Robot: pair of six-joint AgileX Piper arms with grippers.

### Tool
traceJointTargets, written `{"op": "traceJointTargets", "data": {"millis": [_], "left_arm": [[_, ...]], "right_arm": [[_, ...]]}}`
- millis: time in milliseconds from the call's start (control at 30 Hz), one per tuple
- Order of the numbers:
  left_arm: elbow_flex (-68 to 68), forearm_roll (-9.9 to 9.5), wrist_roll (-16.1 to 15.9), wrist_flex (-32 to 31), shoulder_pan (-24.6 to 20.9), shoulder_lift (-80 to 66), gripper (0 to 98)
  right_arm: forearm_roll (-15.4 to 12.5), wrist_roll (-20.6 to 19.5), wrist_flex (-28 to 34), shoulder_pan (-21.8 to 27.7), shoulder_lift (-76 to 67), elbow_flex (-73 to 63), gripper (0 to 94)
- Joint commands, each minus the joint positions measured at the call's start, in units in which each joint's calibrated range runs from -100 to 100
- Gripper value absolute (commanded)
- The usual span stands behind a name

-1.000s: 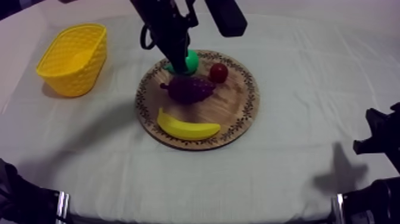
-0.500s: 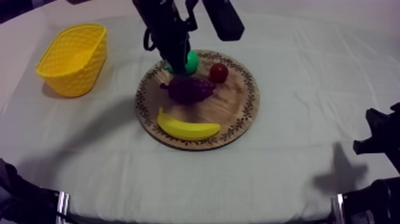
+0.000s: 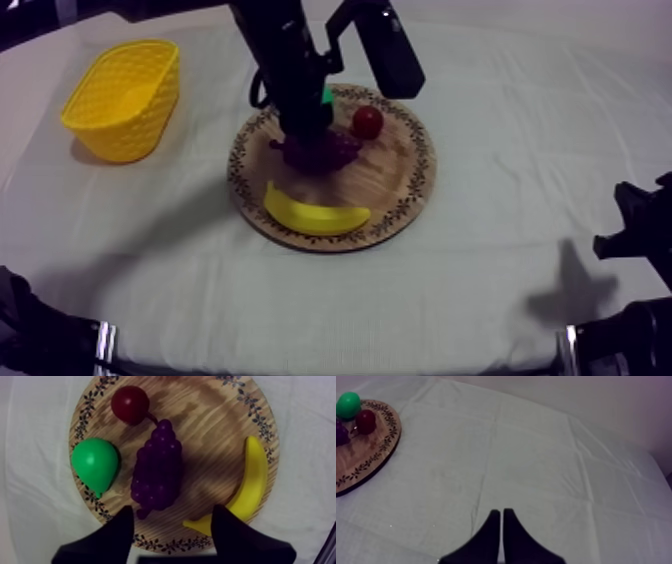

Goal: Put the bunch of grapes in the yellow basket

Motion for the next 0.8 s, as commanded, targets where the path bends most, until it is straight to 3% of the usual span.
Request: {"op": "traceJointTargets", "data": {"millis": [0, 767], "left_arm": [[0.1, 0.06, 0.0, 0.0, 0.1, 0.2, 66.0], [-4.3, 0.78, -0.8, -2.8, -0.5, 13.2, 78.0]], "right_arm": [[0.0, 0.0, 0.0, 0.0, 0.0, 0.0, 0.3], [0.0, 0.0, 0.0, 0.0, 0.0, 0.0, 0.3]]}}
